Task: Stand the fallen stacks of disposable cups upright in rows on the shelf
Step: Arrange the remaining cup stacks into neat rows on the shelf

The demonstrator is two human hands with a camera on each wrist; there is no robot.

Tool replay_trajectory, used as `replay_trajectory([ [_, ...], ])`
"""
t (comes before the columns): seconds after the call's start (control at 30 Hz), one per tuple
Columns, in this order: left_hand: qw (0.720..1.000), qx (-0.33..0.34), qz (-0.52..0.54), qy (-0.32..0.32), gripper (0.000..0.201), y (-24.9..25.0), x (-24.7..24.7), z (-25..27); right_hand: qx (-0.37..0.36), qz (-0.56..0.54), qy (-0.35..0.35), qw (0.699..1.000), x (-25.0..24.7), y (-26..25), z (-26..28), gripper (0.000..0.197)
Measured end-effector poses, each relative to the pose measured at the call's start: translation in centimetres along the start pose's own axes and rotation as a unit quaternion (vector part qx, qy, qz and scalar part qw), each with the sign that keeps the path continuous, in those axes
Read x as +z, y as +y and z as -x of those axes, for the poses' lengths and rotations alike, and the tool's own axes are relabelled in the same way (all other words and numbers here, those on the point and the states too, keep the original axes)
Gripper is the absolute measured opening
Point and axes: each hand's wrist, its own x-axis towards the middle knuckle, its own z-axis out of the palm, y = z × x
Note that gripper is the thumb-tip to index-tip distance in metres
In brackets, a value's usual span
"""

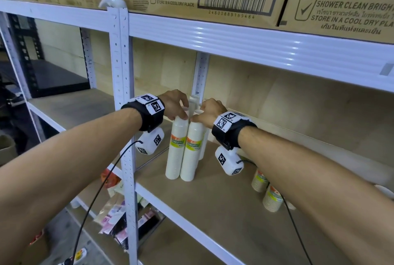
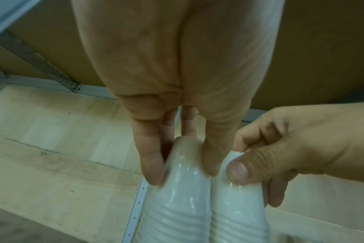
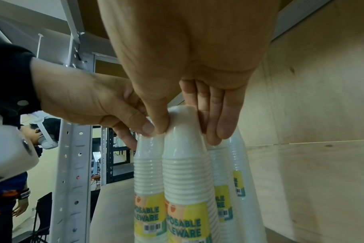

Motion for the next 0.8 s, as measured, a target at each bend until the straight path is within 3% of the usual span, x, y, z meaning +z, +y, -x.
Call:
replay_trajectory([
  [0.2, 1.000, 0.013, 0.002, -0.016, 0.041, 1.4, 0.2, -0.1, -0.001, -0.020, 0.006, 1.000, -1.0, 1.7, 0.5, 0.060],
  [0.4, 0.999, 0.043, -0.013, -0.022, 0.034, 4.7, 0.6, -1.1, 0.054, -0.021, 0.012, 0.998, -3.4, 4.1, 1.2, 0.043],
  [0.63, 0.995, 0.089, -0.013, -0.031, 0.033, 9.6, 2.2, -3.8, 0.107, -0.006, 0.036, 0.994, -6.8, 8.5, 1.1, 0.042],
  [0.8, 0.993, 0.118, -0.004, -0.019, 0.035, 12.1, 4.5, -6.2, 0.144, 0.003, 0.063, 0.988, -8.0, 11.5, 0.3, 0.056],
])
